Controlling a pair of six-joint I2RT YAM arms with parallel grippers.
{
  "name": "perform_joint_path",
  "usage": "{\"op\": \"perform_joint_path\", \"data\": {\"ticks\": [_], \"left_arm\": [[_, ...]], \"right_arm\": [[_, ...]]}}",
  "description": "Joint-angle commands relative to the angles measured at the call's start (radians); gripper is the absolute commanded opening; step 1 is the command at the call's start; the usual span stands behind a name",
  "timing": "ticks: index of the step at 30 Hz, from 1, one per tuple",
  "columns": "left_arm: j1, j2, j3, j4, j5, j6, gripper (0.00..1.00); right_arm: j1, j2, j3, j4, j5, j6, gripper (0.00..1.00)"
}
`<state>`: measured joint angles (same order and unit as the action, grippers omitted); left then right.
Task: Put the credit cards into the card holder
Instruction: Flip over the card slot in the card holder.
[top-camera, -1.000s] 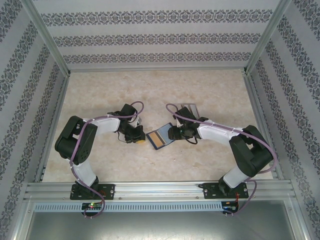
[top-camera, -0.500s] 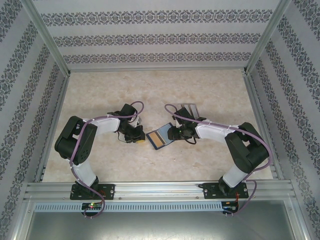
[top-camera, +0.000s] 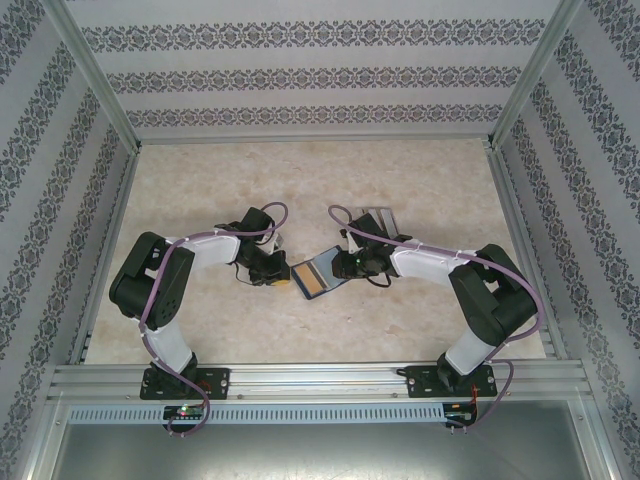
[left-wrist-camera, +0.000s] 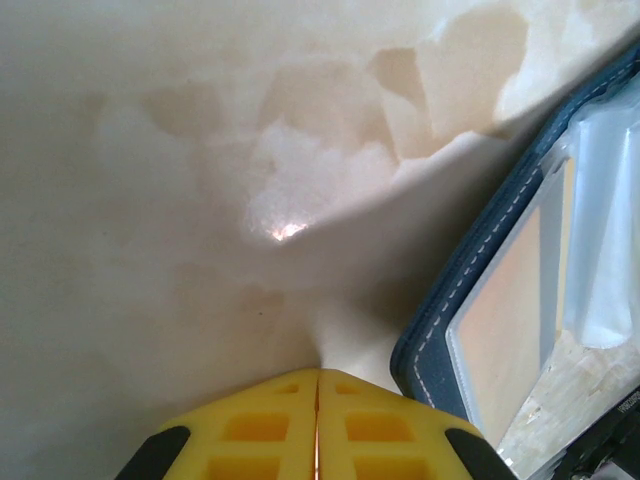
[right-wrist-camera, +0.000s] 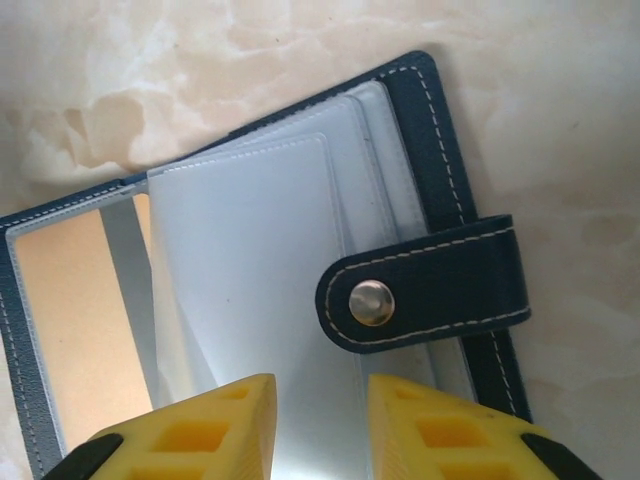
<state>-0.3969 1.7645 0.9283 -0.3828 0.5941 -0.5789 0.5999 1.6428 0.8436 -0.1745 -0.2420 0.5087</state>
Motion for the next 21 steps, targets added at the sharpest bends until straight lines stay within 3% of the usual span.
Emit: {"op": "perform_joint_path", "data": {"ticks": [1, 14, 18, 21], "left_arm": [[0.029, 0.015, 0.009, -0.035, -0.101, 0.021, 0.09], [0.031, 0.027, 0.024, -0.053, -0.106, 0.035, 0.09], [0.030, 0.026, 0.020, -0.046, -0.105, 0.034, 0.09], [0.031, 0.026, 0.024, -0.057, -0.109, 0.040, 0.09]], "right_arm": [[0.012, 0.006, -0.008, 0.033, -0.038, 0.017, 0.30], [0.012, -0.026, -0.014, 0.089, -0.114, 0.034, 0.30], [0.008, -0.035, -0.015, 0.101, -0.142, 0.039, 0.16], [0.007, -0.042, -0.020, 0.107, -0.154, 0.042, 0.13]]}}
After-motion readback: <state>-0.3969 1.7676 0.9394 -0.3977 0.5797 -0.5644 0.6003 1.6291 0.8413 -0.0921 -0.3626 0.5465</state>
